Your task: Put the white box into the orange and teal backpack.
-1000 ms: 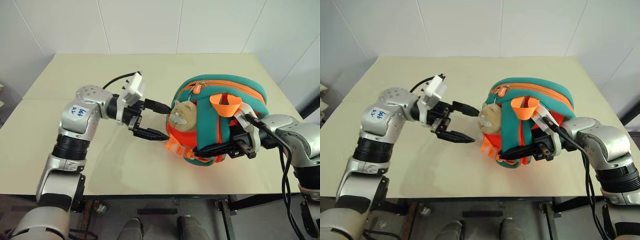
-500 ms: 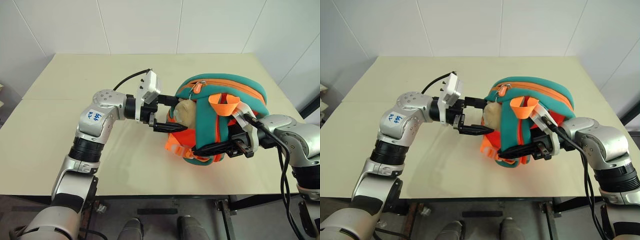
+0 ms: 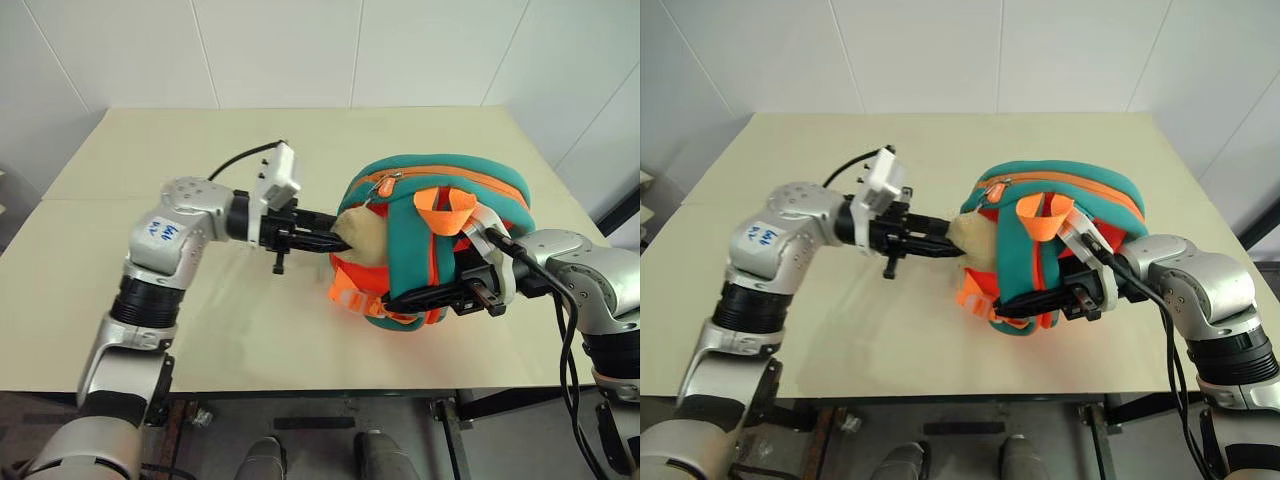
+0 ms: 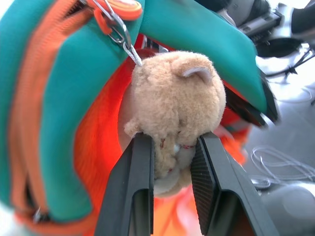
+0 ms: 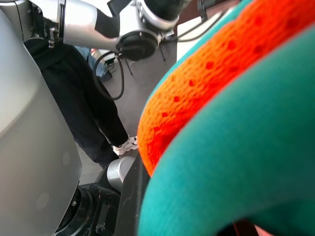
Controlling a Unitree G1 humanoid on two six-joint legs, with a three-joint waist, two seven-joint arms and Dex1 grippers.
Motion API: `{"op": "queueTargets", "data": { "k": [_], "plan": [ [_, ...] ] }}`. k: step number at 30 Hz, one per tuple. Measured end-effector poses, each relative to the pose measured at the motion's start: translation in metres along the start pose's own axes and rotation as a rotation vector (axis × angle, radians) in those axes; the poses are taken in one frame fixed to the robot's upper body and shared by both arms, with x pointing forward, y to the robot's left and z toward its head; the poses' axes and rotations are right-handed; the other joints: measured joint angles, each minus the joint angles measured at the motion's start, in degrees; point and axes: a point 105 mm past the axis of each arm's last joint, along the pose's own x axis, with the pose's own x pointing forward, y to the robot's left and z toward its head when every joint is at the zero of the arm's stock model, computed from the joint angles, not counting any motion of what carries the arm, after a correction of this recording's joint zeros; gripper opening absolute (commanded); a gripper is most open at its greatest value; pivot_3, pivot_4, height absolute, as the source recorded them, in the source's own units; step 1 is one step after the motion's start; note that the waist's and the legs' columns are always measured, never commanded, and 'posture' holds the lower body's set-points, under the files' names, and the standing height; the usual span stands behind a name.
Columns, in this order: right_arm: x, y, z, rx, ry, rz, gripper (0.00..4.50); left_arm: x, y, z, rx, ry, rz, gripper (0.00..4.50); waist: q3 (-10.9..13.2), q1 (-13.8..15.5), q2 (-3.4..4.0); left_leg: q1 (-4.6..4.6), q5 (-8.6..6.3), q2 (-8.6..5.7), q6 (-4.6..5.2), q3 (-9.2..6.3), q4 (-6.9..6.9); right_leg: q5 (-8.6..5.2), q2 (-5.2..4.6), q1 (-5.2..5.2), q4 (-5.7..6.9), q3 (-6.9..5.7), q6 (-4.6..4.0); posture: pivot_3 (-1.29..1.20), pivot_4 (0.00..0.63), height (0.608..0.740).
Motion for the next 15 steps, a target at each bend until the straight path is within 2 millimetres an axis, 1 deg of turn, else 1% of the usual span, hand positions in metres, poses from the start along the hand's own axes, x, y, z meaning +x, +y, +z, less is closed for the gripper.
{"op": "queueTargets", "data": {
  "k": [3,6,9,10,12,13,14,15],
  "plan": [
    [0.000,-0.001,0.000,0.002,-0.002,-0.010,0.00,-0.027,0.012,0.012,0.024,0.040,0.023,0.83,0.0,0.0,0.00,0.00,0.00,0.00,0.00,0.02,-0.03,0.00,-0.01,0.01,-0.03,0.00,0.00,0.00,0.150,0.740],
    [-0.002,-0.002,-0.001,0.004,-0.008,-0.029,0.00,-0.046,0.023,0.018,0.047,0.065,0.068,0.83,0.0,0.0,0.00,-0.01,0.00,0.00,0.00,0.02,-0.12,-0.01,-0.01,0.00,-0.13,0.00,0.00,0.00,0.150,0.740],
    [-0.001,-0.001,-0.005,0.018,-0.012,-0.034,0.00,-0.062,0.032,0.012,0.049,0.113,0.119,0.83,0.0,0.0,0.00,0.00,-0.01,0.01,0.00,0.02,-0.27,-0.01,-0.01,-0.01,-0.24,0.00,0.00,0.00,0.150,0.740],
    [0.000,-0.001,-0.006,0.024,-0.014,-0.035,0.00,-0.066,0.035,0.006,0.052,0.144,0.135,0.83,0.0,0.0,0.00,-0.01,0.00,0.01,0.00,0.03,-0.31,-0.01,-0.01,-0.02,-0.26,-0.01,0.00,0.00,0.150,0.740],
    [0.000,0.000,-0.006,0.023,-0.018,-0.044,0.00,-0.075,0.045,-0.014,0.064,0.224,0.181,0.83,0.0,0.0,0.01,0.00,-0.01,0.01,0.00,0.02,-0.33,-0.01,-0.01,-0.03,-0.28,-0.01,0.00,0.00,0.150,0.740],
    [0.000,0.000,-0.006,0.020,-0.024,-0.050,0.00,-0.078,0.050,-0.028,0.050,0.251,0.208,0.83,0.0,0.0,0.01,0.00,0.00,0.01,0.01,0.03,-0.33,-0.01,-0.01,-0.03,-0.28,-0.01,0.00,0.00,0.150,0.740],
    [-0.001,0.001,-0.005,0.020,-0.031,-0.058,0.00,-0.079,0.053,-0.042,0.027,0.265,0.222,0.83,0.0,0.1,0.00,-0.03,0.00,0.01,0.01,0.02,-0.31,-0.01,-0.01,-0.04,-0.28,-0.01,0.00,0.00,0.150,0.740],
    [-0.001,0.001,-0.006,0.021,-0.034,-0.064,0.00,-0.077,0.055,-0.050,0.018,0.269,0.232,0.83,0.0,0.2,0.00,-0.03,-0.01,0.00,0.01,0.02,-0.30,-0.01,-0.01,-0.03,-0.28,-0.01,0.00,0.00,0.150,0.740]
  ]
}}
